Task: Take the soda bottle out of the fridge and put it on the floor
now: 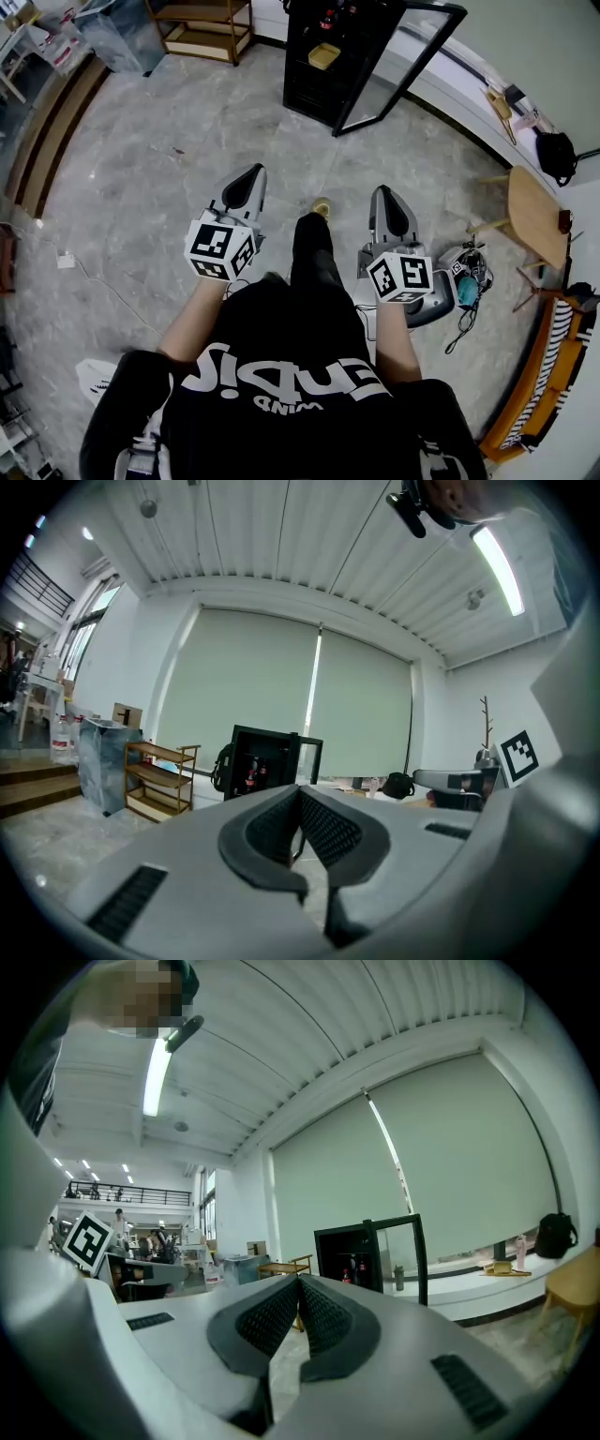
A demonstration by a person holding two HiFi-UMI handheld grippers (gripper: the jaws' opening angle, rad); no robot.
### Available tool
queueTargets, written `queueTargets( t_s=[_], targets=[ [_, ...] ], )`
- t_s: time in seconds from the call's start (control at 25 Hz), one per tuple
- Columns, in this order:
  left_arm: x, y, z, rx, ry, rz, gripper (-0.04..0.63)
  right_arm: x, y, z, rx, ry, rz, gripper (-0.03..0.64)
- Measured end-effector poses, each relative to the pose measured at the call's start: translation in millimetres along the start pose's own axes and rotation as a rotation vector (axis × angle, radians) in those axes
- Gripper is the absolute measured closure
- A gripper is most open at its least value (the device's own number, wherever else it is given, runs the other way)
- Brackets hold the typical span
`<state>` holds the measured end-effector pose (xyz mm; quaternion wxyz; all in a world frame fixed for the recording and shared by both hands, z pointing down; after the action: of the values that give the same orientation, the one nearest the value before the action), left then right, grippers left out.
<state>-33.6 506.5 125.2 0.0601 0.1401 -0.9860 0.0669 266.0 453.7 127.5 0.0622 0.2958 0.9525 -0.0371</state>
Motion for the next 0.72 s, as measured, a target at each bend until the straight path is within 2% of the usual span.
queueTargets(
  t_s=[0.32,0.72],
  targets=[
    [27.1,-73.8,-1.7,0.002,0.012,-0.03,0.589,-28.2,-72.8,-10.2,-0.005,-0.01,-0.012,0.595],
    [82.7,-207.4,41.2,0.008,0.018,-0.019,0.589,-91.3,-207.8,17.5,0.024,0.001,0.03,0.595]
  ],
)
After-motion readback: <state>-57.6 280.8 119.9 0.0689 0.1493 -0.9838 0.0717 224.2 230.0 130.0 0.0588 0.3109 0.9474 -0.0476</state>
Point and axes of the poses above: the fingertips, and each gripper's own axes: y backward along the fingers, x to its left, z out of its top, the point moved 10 cm from there along y, backward along the fingers, and after that the axes turned 2 degrees about -z, right-handed, at the moved point
